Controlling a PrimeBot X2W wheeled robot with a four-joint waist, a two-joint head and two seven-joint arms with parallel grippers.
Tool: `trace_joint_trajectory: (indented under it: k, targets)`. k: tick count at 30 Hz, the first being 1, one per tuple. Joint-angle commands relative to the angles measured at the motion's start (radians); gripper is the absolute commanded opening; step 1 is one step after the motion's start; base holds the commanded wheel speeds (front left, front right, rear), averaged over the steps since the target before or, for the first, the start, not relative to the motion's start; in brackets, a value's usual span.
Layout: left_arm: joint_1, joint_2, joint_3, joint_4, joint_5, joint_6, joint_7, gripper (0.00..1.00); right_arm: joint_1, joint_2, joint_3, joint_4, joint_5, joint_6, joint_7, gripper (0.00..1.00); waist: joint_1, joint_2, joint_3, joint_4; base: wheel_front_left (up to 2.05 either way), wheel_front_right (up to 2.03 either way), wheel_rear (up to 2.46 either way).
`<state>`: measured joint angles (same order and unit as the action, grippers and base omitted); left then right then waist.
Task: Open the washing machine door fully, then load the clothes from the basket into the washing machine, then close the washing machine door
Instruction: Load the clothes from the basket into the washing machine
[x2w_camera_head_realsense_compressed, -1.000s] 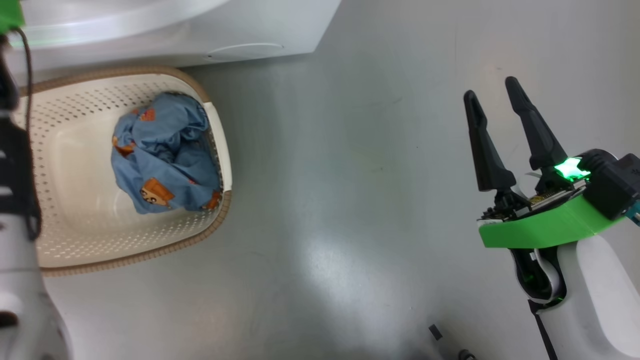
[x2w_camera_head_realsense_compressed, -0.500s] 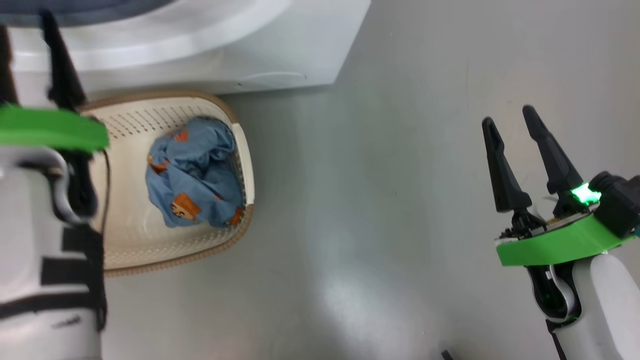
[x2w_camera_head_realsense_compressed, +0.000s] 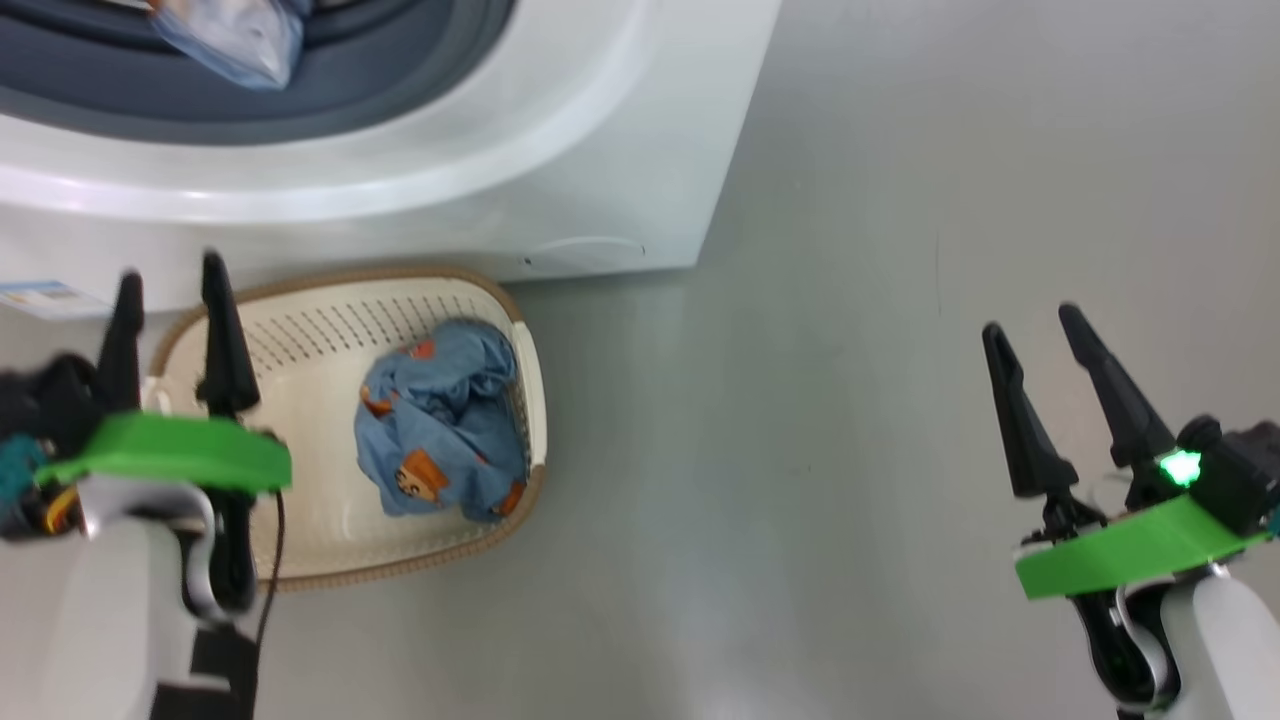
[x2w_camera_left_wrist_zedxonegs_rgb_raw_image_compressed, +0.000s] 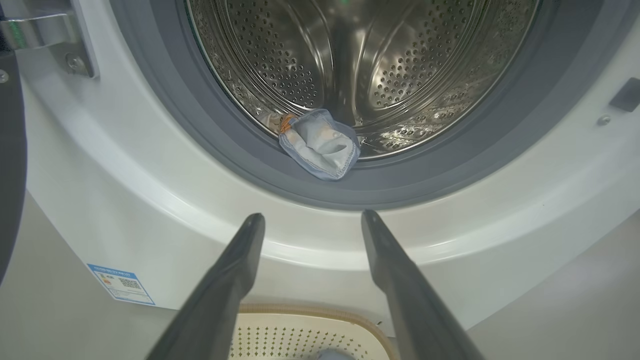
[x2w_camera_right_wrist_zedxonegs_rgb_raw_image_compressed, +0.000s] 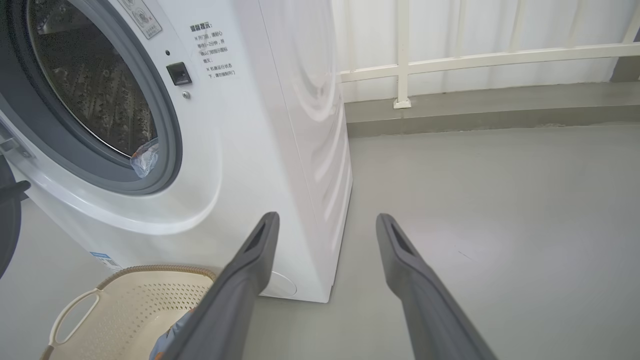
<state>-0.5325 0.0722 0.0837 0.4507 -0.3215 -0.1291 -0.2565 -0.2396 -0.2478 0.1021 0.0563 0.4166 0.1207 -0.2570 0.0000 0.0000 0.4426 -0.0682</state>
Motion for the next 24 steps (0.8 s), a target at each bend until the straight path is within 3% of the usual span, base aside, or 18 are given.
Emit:
trace_joint_trajectory:
  k: [1,24]
  targets:
    - [0.035,0.033,0.022,-0.032,-0.002,-0.002,-0.005,1.00,0.035,-0.014,0.013,-0.018,0.001,0.010,-0.005,1.00,0.0000,0.0000,-0.049,0.014,0.00,0.00,0.00]
    - [0.446,0.000,0.047,-0.202,0.032,-0.002,-0.005,1.00,0.297,-0.041,-0.047,-0.008,0.010,0.010,-0.005,1.00,0.0000,0.0000,-0.291,0.032,0.00,0.00,0.00]
